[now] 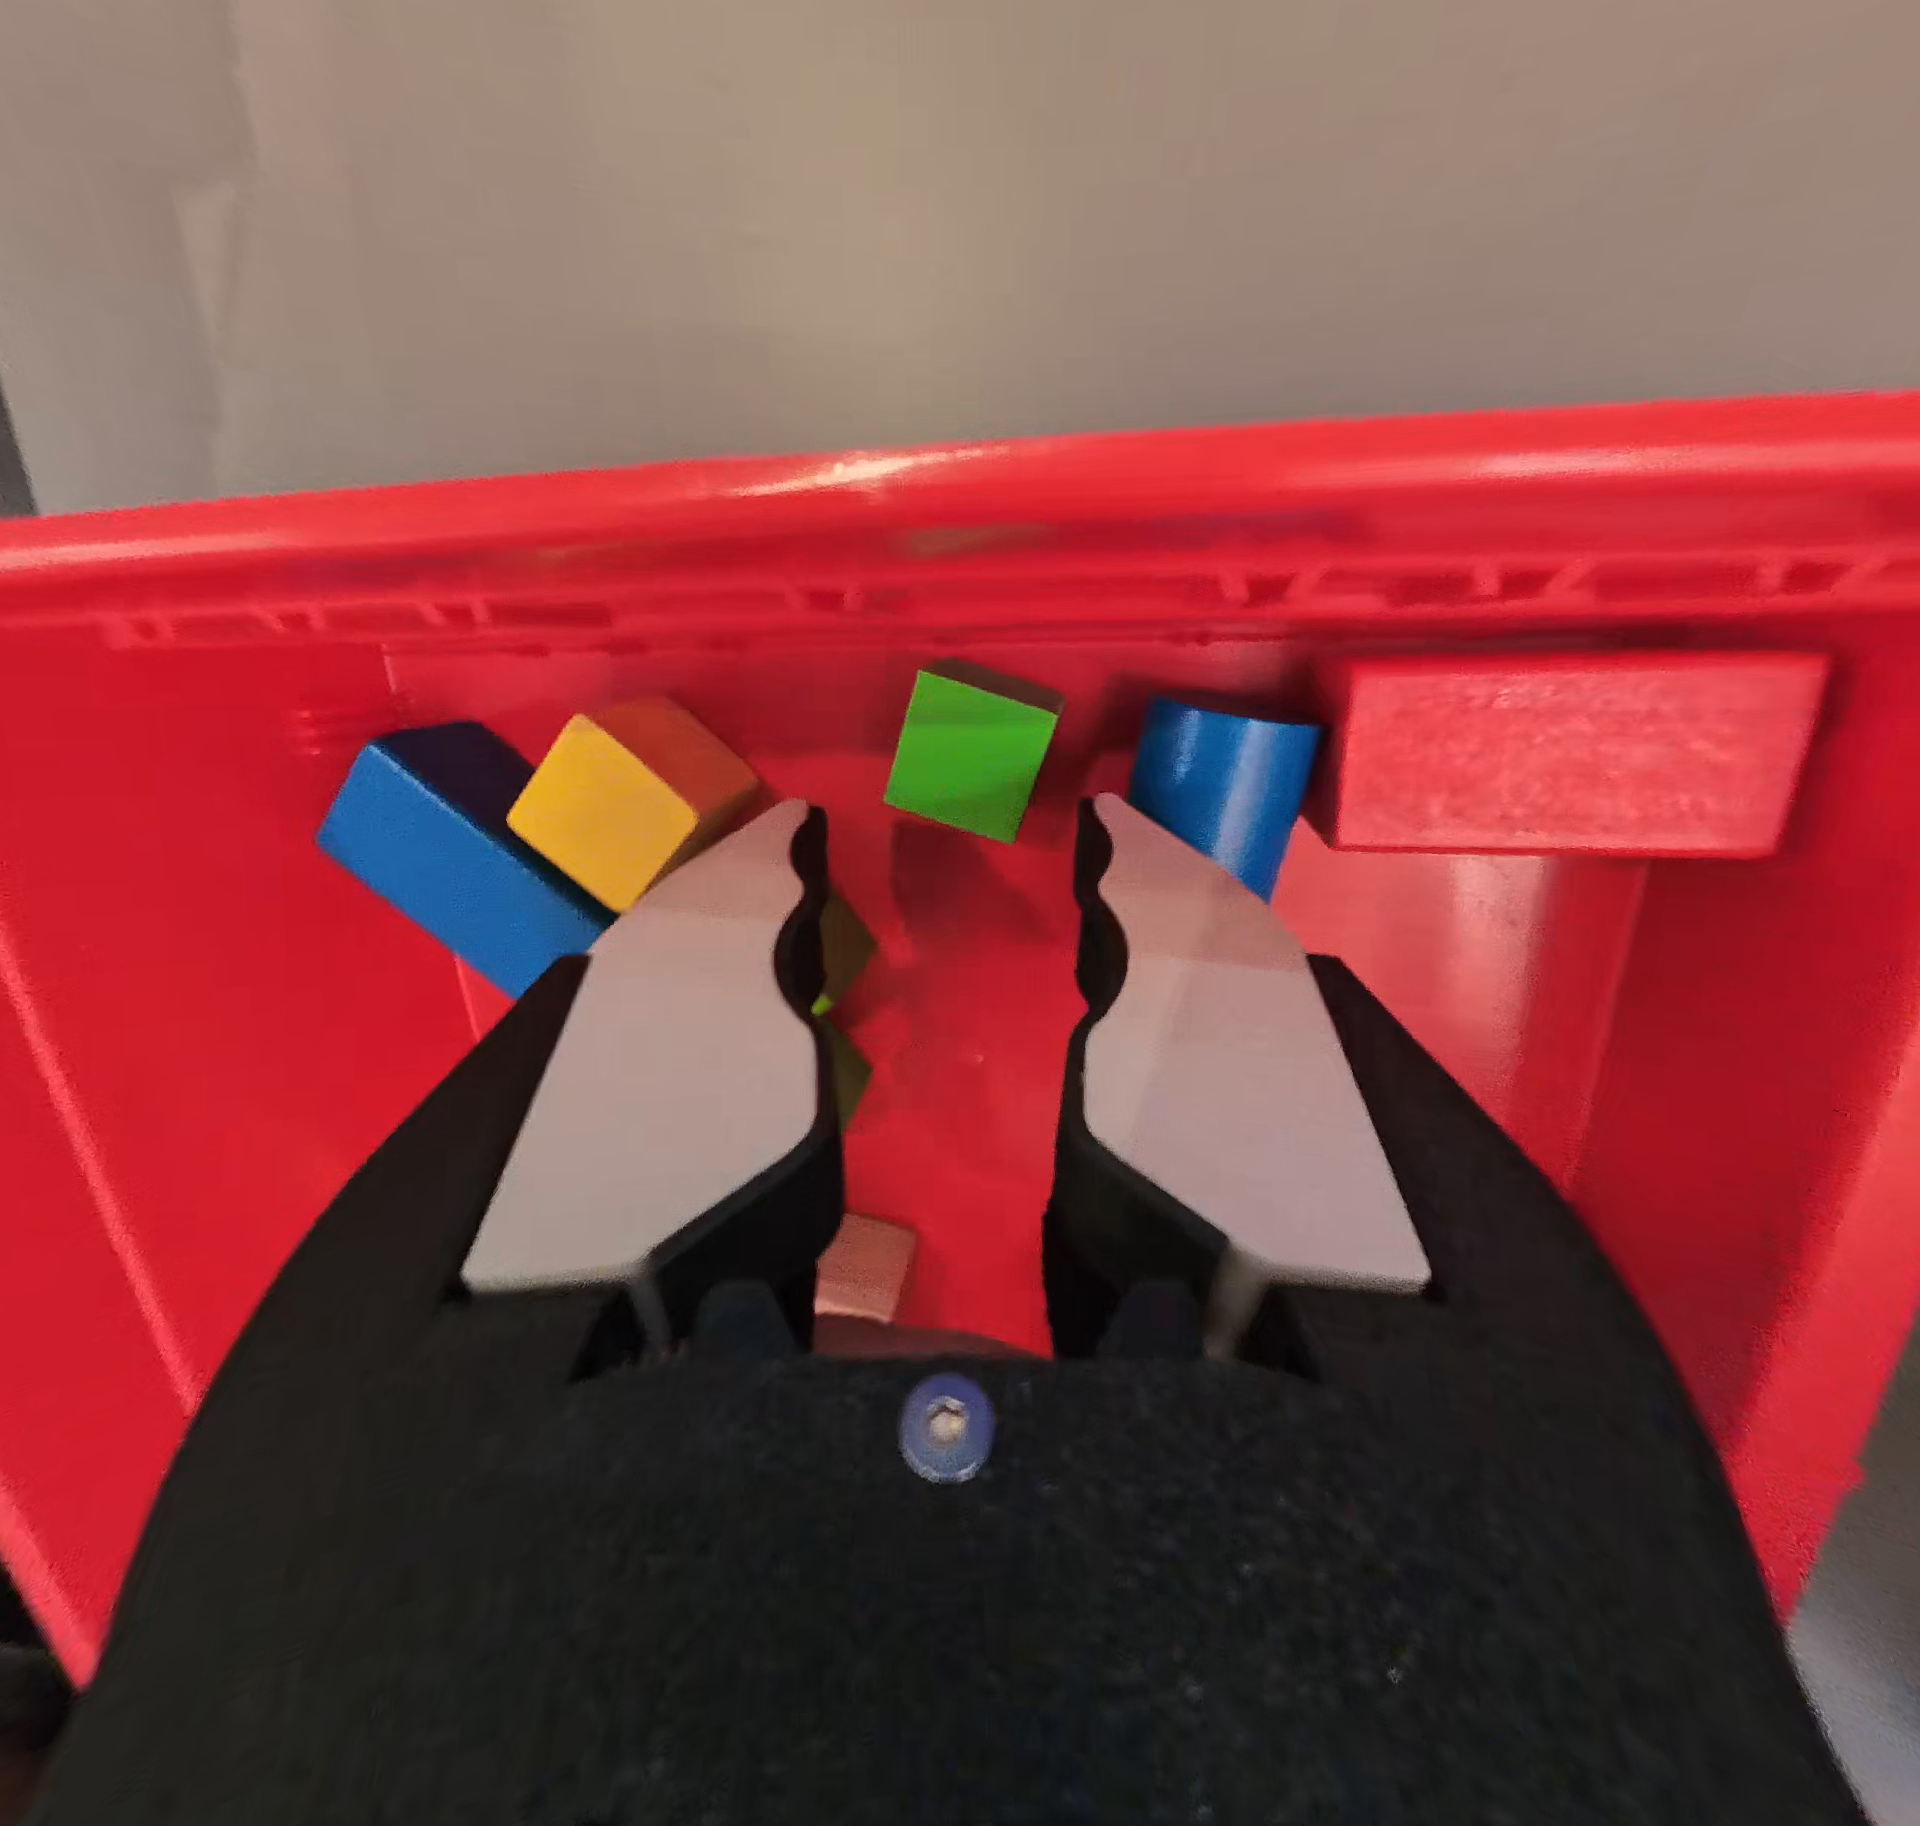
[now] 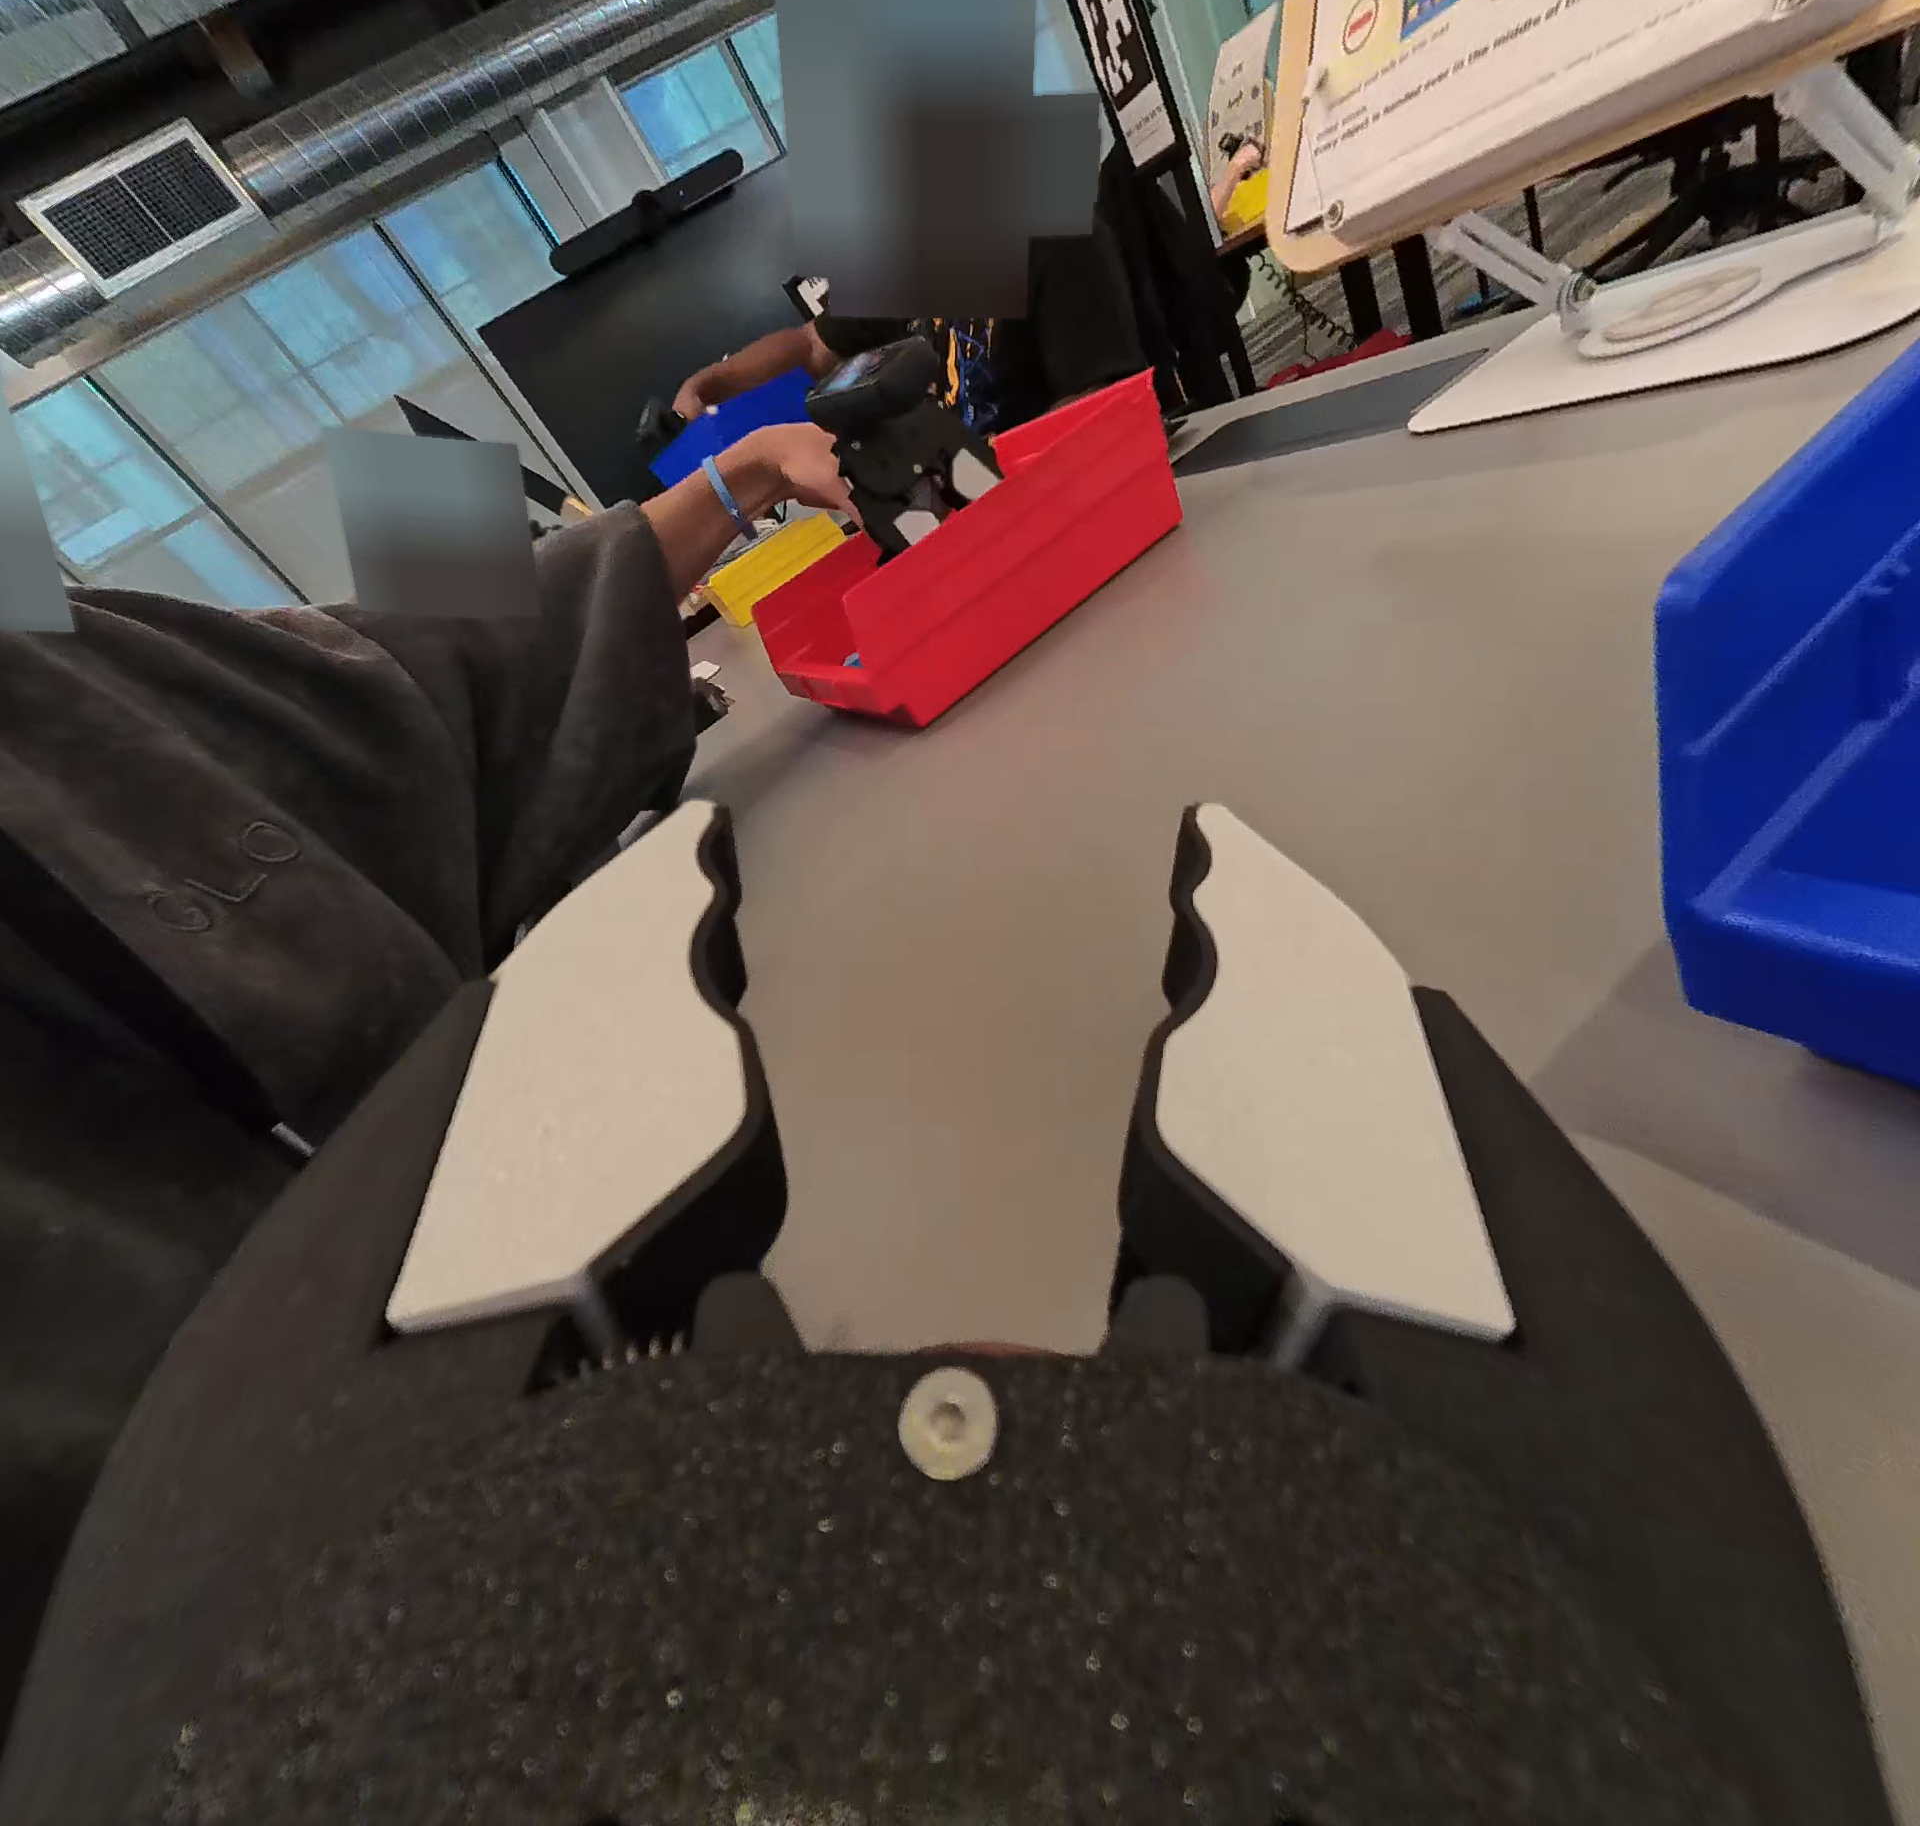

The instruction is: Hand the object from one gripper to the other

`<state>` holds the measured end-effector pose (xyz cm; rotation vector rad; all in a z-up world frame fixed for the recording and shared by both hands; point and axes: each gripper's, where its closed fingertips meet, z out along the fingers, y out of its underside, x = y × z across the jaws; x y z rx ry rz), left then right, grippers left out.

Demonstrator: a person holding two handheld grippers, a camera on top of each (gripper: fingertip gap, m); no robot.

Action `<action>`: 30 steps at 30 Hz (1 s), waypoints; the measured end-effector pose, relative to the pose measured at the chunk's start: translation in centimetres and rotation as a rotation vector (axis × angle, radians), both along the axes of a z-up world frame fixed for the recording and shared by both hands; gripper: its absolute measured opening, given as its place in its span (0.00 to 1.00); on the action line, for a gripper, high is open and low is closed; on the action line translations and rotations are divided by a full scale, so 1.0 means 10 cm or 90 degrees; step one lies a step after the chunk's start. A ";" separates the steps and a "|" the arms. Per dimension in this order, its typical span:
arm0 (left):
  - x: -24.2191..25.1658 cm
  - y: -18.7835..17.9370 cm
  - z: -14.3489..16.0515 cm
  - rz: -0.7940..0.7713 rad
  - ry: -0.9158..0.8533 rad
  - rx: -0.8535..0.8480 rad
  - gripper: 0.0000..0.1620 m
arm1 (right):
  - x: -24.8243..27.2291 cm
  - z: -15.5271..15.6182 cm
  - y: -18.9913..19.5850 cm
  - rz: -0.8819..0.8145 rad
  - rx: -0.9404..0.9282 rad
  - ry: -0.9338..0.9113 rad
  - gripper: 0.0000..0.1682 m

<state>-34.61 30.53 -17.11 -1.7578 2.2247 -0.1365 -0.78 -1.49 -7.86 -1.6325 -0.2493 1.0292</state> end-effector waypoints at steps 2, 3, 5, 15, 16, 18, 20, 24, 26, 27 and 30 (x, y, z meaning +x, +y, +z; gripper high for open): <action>0.04 -0.02 -0.04 -0.025 -0.011 -0.011 0.26 | -0.02 -0.05 0.06 0.005 -0.012 0.002 0.47; 0.07 -0.01 -0.05 -0.038 -0.015 -0.004 0.26 | -0.03 -0.07 0.08 0.007 -0.017 0.000 0.47; 0.11 0.02 -0.10 -0.058 -0.015 0.010 0.24 | -0.05 -0.13 0.12 0.016 -0.027 -0.003 0.47; 0.05 -0.03 -0.05 -0.075 -0.020 0.039 0.18 | -0.12 -0.09 0.14 0.034 -0.033 -0.001 0.46; 0.04 -0.04 0.03 -0.067 -0.043 0.050 0.18 | -0.12 -0.08 0.13 0.037 -0.030 -0.002 0.46; 0.06 -0.10 0.28 -0.045 -0.116 0.071 0.18 | -0.15 -0.06 0.14 0.042 -0.030 -0.015 0.45; 0.12 -0.16 0.61 -0.003 -0.225 0.090 0.18 | -0.18 -0.04 0.17 0.050 -0.026 -0.043 0.44; 0.33 -0.52 1.16 0.141 -0.427 -0.037 0.17 | -0.31 0.07 0.36 0.060 0.024 -0.159 0.42; 0.56 -0.81 1.43 0.206 -0.548 -0.167 0.17 | -0.43 0.18 0.49 0.075 0.065 -0.204 0.42; 0.68 -0.92 1.54 0.248 -0.601 -0.226 0.17 | -0.50 0.23 0.56 0.080 0.089 -0.230 0.42; 1.06 -1.25 1.70 0.369 -0.699 -0.388 0.17 | -0.73 0.37 0.80 0.091 0.174 -0.307 0.37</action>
